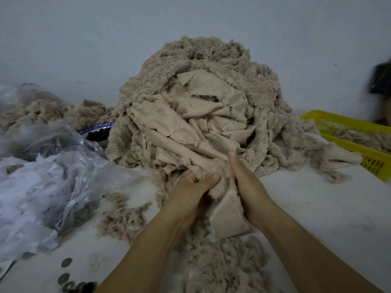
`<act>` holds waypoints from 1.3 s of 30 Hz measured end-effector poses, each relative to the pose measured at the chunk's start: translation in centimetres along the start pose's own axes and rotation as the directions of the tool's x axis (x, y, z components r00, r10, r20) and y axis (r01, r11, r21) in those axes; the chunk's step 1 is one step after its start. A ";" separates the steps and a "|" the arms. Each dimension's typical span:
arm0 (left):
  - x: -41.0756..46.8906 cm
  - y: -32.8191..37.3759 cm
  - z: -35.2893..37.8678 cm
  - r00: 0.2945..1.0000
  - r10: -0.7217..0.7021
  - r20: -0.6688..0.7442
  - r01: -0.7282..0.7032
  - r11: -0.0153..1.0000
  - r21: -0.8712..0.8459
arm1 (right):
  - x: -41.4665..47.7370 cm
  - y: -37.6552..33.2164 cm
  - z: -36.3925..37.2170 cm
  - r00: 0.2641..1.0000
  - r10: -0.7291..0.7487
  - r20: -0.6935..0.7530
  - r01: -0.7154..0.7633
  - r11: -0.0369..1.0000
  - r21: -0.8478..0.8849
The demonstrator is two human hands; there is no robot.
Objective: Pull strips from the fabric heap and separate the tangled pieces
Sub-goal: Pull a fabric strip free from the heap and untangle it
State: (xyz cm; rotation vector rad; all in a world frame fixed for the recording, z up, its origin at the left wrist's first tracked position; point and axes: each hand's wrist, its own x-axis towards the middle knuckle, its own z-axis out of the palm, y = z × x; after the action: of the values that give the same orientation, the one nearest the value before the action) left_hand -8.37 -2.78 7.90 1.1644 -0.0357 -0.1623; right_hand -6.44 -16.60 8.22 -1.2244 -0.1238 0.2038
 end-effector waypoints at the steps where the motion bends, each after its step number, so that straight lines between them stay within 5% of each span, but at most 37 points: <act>1: 0.1 -0.1 -0.1 1.000 0.017 0.009 -0.017 1.000 0.024 | -0.1 0.1 0.1 1.000 -0.003 0.018 0.004 0.998 -0.062; 7: 0.2 -0.2 0.0 0.998 0.033 -0.047 -0.034 0.999 -0.023 | 0.0 0.7 -0.4 0.994 -0.106 0.019 0.105 0.921 -0.376; 13: 0.9 1.8 -2.0 0.971 -0.084 -0.225 -0.019 0.907 -0.420 | -0.6 2.0 0.5 0.923 -0.108 0.368 0.354 0.611 -0.708; 20: 1.1 3.7 -5.6 0.950 -0.016 -0.310 -0.220 0.669 -0.709 | 0.4 0.5 -2.4 0.954 -0.190 0.232 0.299 0.545 -0.783; 25: 1.1 1.8 -2.6 0.969 -0.034 -0.243 -0.106 0.837 -0.538 | 1.0 1.0 -2.9 0.936 -0.327 0.130 0.297 0.537 -0.790; 30: 0.6 0.2 0.3 0.983 0.010 -0.183 -0.075 0.933 -0.352 | -0.3 1.1 0.0 0.939 -0.300 0.167 0.336 0.703 -0.626; 34: 0.2 -0.5 0.9 0.977 0.029 -0.211 -0.087 0.959 -0.269 | -0.2 1.7 1.0 0.934 -0.318 0.162 0.337 0.640 -0.691; 39: 0.2 1.0 0.3 0.973 -0.144 -0.181 0.067 0.925 -0.374 | -0.4 1.3 0.4 0.955 -0.262 0.136 0.280 0.659 -0.698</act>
State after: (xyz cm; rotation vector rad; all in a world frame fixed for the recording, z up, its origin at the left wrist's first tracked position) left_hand -8.12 -2.65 8.93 0.8032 0.2333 -0.1368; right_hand -7.03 -15.92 7.11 -1.9673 -0.4396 -0.1177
